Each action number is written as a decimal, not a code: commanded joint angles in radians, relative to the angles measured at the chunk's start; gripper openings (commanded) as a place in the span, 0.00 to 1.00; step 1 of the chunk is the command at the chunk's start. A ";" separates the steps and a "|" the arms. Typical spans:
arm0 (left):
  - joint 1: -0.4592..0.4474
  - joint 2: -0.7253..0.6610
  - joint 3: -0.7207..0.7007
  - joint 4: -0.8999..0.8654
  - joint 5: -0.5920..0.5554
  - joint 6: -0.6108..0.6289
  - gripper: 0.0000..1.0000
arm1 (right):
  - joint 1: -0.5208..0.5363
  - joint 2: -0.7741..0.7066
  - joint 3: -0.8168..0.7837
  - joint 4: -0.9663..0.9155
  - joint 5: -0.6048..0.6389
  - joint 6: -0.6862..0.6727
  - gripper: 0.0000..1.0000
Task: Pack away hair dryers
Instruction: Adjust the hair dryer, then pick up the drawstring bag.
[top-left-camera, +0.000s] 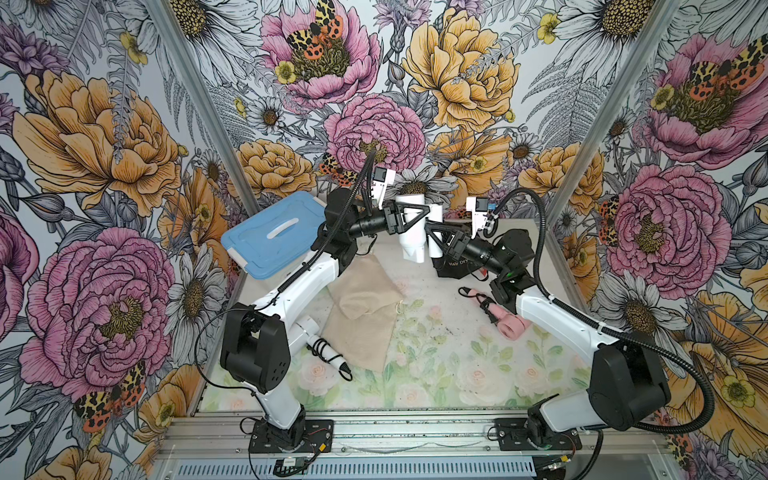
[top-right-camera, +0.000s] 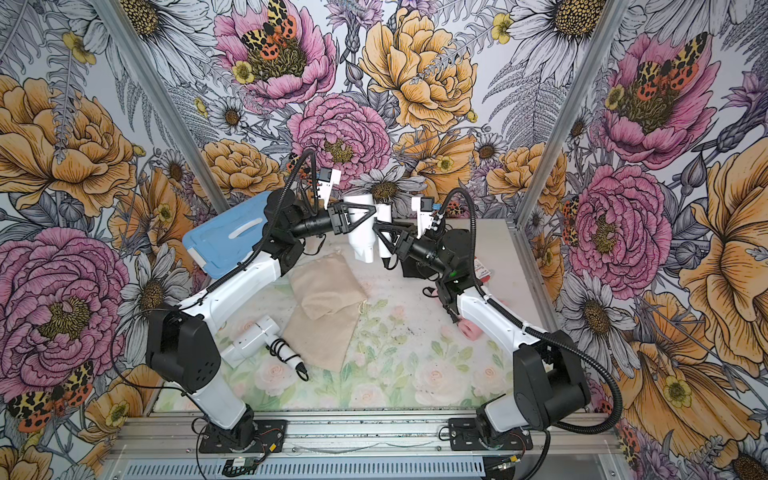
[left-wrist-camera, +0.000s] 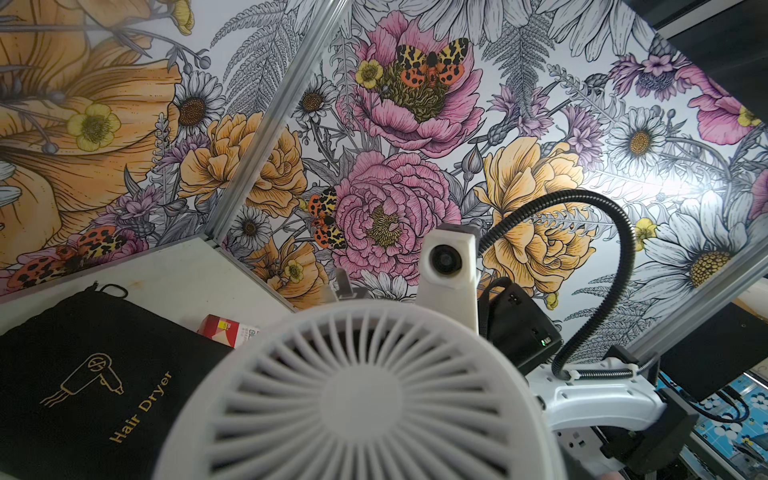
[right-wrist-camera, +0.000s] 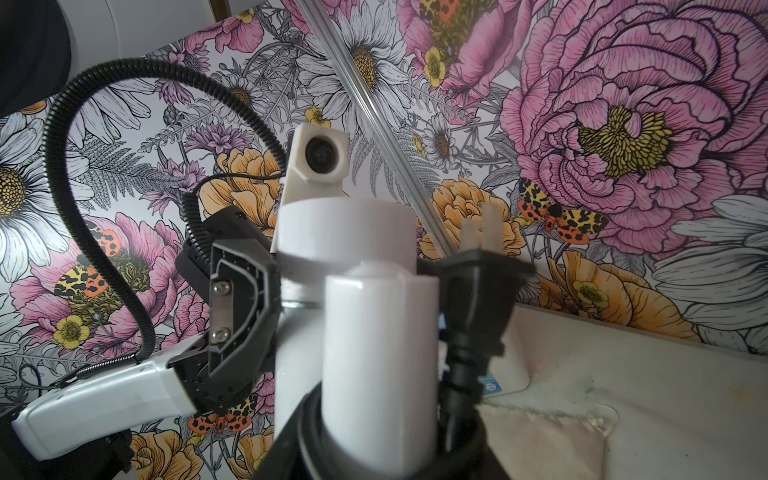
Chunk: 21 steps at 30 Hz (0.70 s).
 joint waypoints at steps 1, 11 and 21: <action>0.014 -0.054 0.025 -0.098 -0.078 0.103 0.89 | -0.019 -0.042 0.019 -0.058 0.075 -0.050 0.30; 0.060 -0.134 -0.014 -0.388 -0.353 0.278 0.97 | -0.131 -0.121 -0.056 -0.325 0.323 -0.190 0.27; -0.064 -0.004 0.071 -0.662 -0.630 0.518 0.96 | -0.333 -0.219 -0.148 -0.570 0.563 -0.209 0.24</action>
